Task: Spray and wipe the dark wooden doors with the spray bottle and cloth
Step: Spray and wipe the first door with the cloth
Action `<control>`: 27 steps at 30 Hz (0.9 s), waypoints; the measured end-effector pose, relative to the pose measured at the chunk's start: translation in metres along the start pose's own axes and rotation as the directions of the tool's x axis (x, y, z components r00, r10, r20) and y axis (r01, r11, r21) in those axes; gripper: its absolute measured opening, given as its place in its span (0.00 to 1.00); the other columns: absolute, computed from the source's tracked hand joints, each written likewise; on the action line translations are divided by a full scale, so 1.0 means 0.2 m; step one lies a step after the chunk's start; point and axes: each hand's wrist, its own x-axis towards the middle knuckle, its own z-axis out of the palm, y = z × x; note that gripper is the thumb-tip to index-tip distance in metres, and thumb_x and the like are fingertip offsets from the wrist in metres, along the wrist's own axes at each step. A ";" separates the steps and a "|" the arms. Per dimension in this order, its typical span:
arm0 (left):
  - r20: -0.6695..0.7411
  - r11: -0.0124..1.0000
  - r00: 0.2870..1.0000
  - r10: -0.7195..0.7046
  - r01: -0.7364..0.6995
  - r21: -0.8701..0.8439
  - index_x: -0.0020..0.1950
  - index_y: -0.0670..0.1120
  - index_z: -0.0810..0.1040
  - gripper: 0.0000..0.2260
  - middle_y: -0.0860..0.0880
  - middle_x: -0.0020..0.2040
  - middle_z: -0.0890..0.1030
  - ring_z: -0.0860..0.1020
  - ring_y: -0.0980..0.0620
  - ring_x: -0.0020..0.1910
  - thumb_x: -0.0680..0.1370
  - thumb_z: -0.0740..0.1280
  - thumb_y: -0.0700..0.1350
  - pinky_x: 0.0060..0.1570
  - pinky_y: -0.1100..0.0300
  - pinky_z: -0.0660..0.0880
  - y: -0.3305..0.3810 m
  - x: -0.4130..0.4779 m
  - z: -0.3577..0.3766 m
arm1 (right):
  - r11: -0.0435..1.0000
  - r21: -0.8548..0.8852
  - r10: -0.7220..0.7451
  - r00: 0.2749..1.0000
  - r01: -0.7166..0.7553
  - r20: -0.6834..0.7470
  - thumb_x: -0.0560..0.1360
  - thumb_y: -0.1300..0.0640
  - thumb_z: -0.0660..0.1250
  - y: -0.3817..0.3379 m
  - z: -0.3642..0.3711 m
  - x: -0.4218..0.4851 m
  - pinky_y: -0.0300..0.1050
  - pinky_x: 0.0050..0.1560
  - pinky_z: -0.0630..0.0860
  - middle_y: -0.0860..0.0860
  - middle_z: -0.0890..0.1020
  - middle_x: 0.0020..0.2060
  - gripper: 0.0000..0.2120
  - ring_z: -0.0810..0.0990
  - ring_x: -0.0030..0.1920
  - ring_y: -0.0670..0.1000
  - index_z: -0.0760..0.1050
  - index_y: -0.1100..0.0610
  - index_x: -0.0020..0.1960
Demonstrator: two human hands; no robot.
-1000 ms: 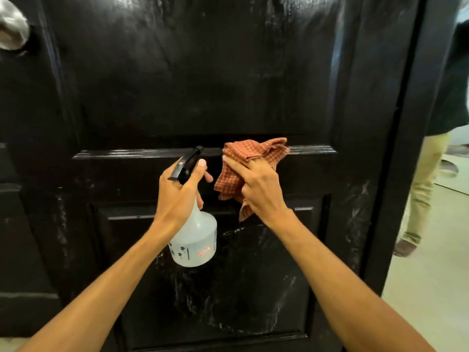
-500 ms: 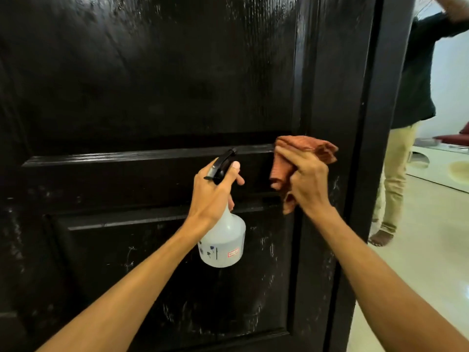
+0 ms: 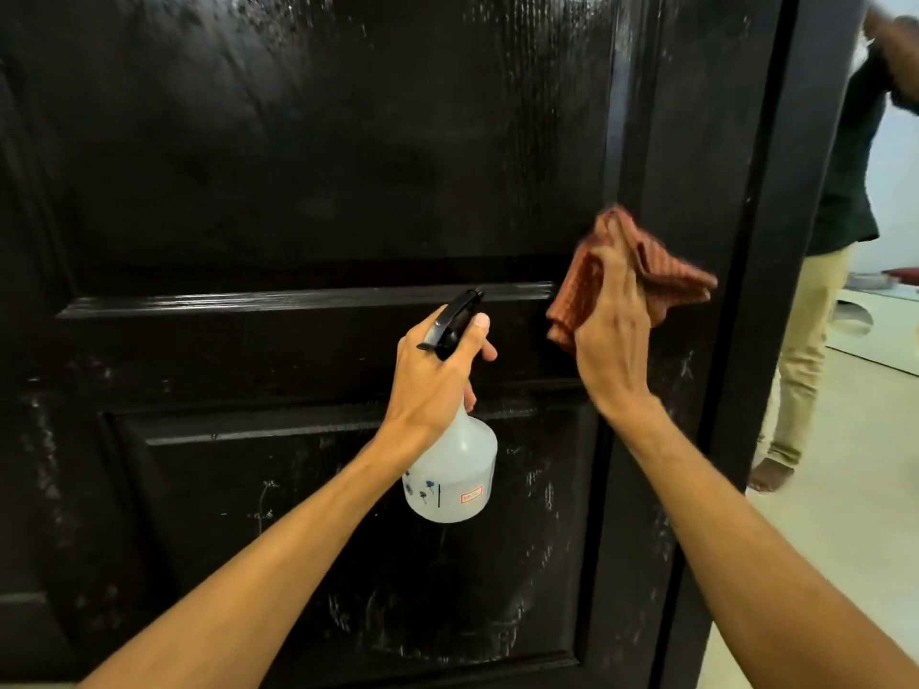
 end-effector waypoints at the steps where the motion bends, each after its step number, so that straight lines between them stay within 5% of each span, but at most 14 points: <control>1: -0.008 1.000 1.000 -0.005 0.005 -0.007 0.52 0.45 0.80 0.09 0.46 0.45 0.86 0.76 0.48 0.23 0.85 0.65 0.49 0.30 0.56 0.77 -0.01 -0.01 -0.02 | 1.000 -0.003 0.020 0.999 -0.020 0.026 0.77 0.70 0.62 0.01 0.00 -0.12 0.54 0.74 0.68 0.61 0.72 0.73 0.28 0.73 0.71 0.60 0.64 0.61 0.76; 7: -0.044 0.999 0.999 -0.031 0.031 0.014 0.52 0.43 0.80 0.10 0.46 0.45 0.86 0.76 0.49 0.24 0.85 0.64 0.48 0.32 0.52 0.78 -0.07 -0.12 -0.19 | 0.995 0.084 0.040 0.996 -0.046 0.076 0.78 0.67 0.54 -0.13 0.06 -0.28 0.61 0.75 0.65 0.59 0.65 0.78 0.35 0.69 0.73 0.61 0.52 0.51 0.83; 11: -0.118 0.997 0.990 -0.080 0.082 0.010 0.55 0.43 0.80 0.09 0.45 0.46 0.86 0.76 0.49 0.24 0.85 0.65 0.48 0.31 0.52 0.78 -0.14 -0.21 -0.42 | 0.985 0.122 -0.140 0.973 0.120 0.181 0.76 0.70 0.54 -0.34 0.21 -0.40 0.54 0.79 0.58 0.60 0.64 0.78 0.37 0.67 0.75 0.62 0.52 0.57 0.84; 15: -0.214 0.992 0.971 -0.106 0.119 0.047 0.51 0.40 0.80 0.12 0.45 0.45 0.85 0.74 0.46 0.22 0.85 0.65 0.48 0.32 0.45 0.77 -0.21 -0.32 -0.71 | 0.921 0.048 -0.383 0.874 0.387 0.298 0.73 0.68 0.54 -0.43 0.33 -0.51 0.58 0.67 0.69 0.65 0.71 0.70 0.36 0.75 0.62 0.70 0.60 0.57 0.81; 20: -0.349 0.983 0.932 -0.094 0.143 0.116 0.48 0.40 0.80 0.13 0.46 0.43 0.85 0.75 0.46 0.21 0.85 0.66 0.48 0.32 0.46 0.77 -0.27 -0.42 -1.04 | 0.948 0.136 -0.310 0.936 0.289 0.169 0.77 0.73 0.57 -0.79 0.48 -0.38 0.56 0.82 0.50 0.61 0.57 0.81 0.32 0.54 0.82 0.61 0.60 0.64 0.80; 23: -0.405 0.980 0.909 -0.100 0.161 0.119 0.49 0.41 0.80 0.12 0.45 0.43 0.85 0.75 0.44 0.22 0.85 0.66 0.49 0.29 0.50 0.75 -0.30 -0.49 -1.21 | 0.774 0.188 -0.630 0.704 0.605 0.327 0.77 0.70 0.67 -0.99 0.64 -0.63 0.57 0.78 0.64 0.62 0.67 0.78 0.30 0.65 0.78 0.61 0.67 0.63 0.78; 25: -0.431 0.976 0.896 -0.108 0.177 0.124 0.50 0.41 0.80 0.12 0.45 0.42 0.85 0.74 0.43 0.23 0.85 0.66 0.49 0.28 0.53 0.75 -0.32 -0.53 -1.30 | 0.656 0.171 -0.716 0.534 0.735 0.450 0.70 0.68 0.75 -1.07 0.70 -0.63 0.60 0.64 0.78 0.64 0.77 0.68 0.31 0.77 0.68 0.66 0.75 0.61 0.73; 27: -0.451 0.970 0.885 -0.116 0.200 0.142 0.50 0.41 0.80 0.12 0.45 0.41 0.84 0.74 0.42 0.23 0.85 0.66 0.49 0.27 0.54 0.75 -0.33 -0.55 -1.38 | 0.713 0.140 -0.668 0.606 0.687 0.432 0.69 0.69 0.73 -1.20 0.73 -0.46 0.62 0.53 0.82 0.64 0.80 0.62 0.31 0.79 0.62 0.69 0.76 0.59 0.71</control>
